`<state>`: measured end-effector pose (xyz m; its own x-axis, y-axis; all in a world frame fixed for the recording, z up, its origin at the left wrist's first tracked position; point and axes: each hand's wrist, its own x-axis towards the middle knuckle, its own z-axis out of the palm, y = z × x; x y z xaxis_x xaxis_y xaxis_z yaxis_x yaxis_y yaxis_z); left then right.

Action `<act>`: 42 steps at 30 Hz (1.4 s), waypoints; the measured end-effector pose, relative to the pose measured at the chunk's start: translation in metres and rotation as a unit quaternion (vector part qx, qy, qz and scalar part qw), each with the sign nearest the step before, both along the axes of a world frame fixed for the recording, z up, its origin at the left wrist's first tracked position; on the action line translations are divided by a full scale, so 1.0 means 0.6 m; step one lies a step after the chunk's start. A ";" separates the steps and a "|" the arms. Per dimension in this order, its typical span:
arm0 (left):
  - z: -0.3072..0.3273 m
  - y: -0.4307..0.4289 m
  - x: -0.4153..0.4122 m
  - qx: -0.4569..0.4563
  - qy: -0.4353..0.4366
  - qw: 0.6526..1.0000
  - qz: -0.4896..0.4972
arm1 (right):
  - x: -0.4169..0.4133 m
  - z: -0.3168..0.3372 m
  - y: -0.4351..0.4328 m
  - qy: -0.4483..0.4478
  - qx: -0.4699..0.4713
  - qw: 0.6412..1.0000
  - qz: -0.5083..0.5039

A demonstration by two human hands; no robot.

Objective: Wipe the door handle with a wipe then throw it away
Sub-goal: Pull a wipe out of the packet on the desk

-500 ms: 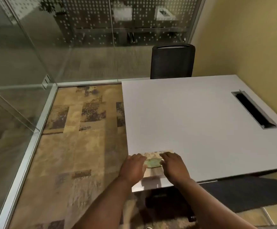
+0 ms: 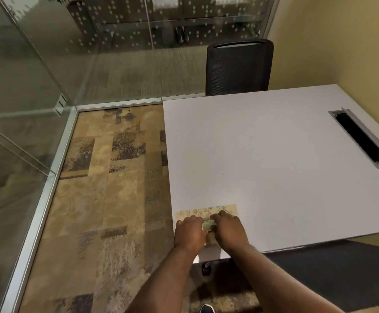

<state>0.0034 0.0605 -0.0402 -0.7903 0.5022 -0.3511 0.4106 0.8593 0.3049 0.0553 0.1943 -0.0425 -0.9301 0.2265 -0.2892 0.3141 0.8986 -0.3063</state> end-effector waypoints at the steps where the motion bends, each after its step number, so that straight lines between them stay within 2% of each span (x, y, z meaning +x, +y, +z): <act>1: -0.005 0.002 0.000 -0.002 -0.004 1.000 0.006 | -0.001 -0.004 0.000 -0.001 -0.003 1.000 -0.002; 8: -0.013 0.019 -0.002 -0.008 -0.007 0.999 0.040 | -0.005 0.006 -0.005 0.024 -0.021 0.999 -0.006; 19: -0.006 0.030 0.001 -0.003 -0.025 0.997 0.073 | 0.005 0.058 0.003 0.084 -0.121 0.989 -0.015; 26: -0.006 0.029 0.000 -0.025 -0.018 0.998 0.064 | -0.005 0.101 -0.002 0.148 -0.200 0.967 -0.045; 29: 0.002 0.029 0.001 -0.023 -0.015 0.997 0.070 | -0.006 0.103 -0.001 0.192 -0.224 0.951 -0.088; 33: 0.005 0.026 0.003 0.008 -0.035 0.997 0.074 | -0.026 0.130 -0.007 0.267 -0.240 0.926 -0.120; 37: 0.013 0.007 -0.004 0.070 -0.109 0.986 0.106 | -0.041 0.164 -0.016 0.304 -0.267 0.905 -0.133; 39: 0.028 -0.004 -0.011 0.131 -0.123 0.975 0.128 | -0.046 0.175 -0.021 0.311 -0.279 0.896 -0.151; 42: 0.064 -0.021 -0.025 0.239 -0.088 0.944 0.211 | -0.055 0.194 -0.034 0.318 -0.290 0.887 -0.168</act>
